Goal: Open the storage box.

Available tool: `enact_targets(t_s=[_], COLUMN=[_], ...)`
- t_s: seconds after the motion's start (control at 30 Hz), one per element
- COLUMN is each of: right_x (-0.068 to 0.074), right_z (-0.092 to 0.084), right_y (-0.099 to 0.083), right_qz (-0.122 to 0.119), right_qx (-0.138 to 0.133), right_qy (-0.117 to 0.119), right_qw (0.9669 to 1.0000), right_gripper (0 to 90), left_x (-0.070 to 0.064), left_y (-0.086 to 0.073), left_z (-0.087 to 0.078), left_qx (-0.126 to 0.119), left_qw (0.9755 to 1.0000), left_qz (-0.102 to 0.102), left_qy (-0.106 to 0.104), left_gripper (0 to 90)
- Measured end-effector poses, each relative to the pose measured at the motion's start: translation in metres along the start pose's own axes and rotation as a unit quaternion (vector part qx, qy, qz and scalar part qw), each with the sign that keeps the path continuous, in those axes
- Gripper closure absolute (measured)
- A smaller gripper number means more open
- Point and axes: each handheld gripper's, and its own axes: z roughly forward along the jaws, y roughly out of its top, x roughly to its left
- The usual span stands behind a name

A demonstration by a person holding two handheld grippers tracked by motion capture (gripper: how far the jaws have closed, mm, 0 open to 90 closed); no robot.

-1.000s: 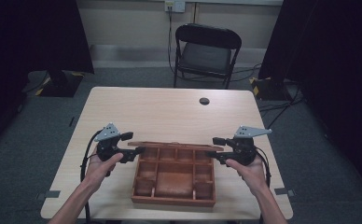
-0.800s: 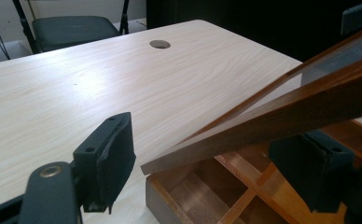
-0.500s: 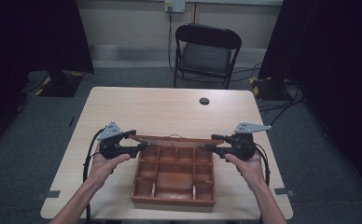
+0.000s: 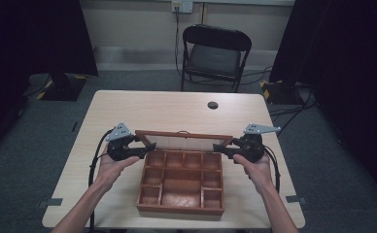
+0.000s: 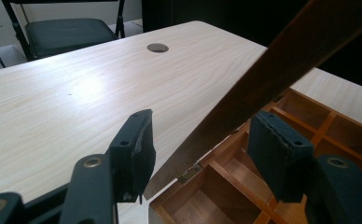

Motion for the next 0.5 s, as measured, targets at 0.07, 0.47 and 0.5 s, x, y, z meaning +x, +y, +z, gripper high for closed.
enact_targets(t_s=[0.07,0.47,0.5], right_x=[-0.0011,-0.0092,-0.0097], right_z=[0.002,0.0087,0.0092], right_y=[-0.0003,0.0,-0.0001], right_qz=[0.005,0.006,0.003], right_qx=[0.0,0.004,0.005], right_qy=[-0.003,-0.025,-0.027], right_qw=[1.0,0.9996,0.9996], right_gripper=[45.8,48.7,48.8], left_x=[0.0005,0.009,0.0095], left_y=[-0.0005,0.0016,0.0023], left_z=[0.0021,0.0105,0.011], left_qx=[0.001,0.004,0.004], left_qw=[1.0,0.9999,0.9999], left_qz=[0.003,-0.011,-0.013], left_qy=[0.001,-0.008,-0.009], left_gripper=[41.8,49.2,49.5])
